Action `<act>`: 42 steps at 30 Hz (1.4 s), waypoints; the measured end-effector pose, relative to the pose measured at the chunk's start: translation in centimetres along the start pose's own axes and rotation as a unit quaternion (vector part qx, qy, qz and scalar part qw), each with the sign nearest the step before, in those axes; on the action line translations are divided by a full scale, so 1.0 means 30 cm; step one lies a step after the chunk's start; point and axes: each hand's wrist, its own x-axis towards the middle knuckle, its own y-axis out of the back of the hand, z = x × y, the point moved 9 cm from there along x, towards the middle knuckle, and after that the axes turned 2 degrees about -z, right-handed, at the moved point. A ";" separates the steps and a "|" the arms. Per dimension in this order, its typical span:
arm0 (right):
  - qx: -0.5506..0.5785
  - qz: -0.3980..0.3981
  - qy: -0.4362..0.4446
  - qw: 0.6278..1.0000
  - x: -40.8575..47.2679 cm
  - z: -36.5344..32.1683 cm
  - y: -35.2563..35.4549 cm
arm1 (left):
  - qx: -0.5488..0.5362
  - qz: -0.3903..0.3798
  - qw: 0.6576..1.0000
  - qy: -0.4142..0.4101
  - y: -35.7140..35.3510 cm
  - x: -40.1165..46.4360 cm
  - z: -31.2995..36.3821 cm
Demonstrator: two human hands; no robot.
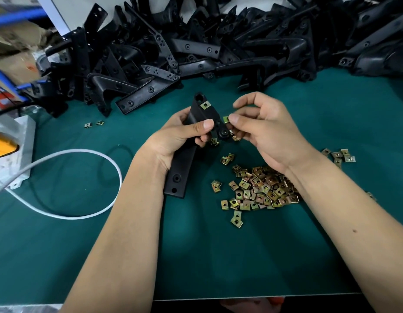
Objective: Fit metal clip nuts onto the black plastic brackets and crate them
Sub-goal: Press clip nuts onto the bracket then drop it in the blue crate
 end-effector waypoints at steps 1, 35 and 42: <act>-0.004 -0.004 0.000 1.000 0.000 0.000 -0.004 | 0.008 0.003 1.000 0.001 0.002 0.000 0.000; -0.227 0.050 0.099 0.968 -0.017 -0.043 -0.013 | -0.016 0.059 0.988 -0.139 -0.048 0.026 0.037; -0.264 0.086 0.164 0.947 -0.043 -0.097 -0.023 | -0.083 0.071 0.984 -0.139 -0.046 0.028 0.034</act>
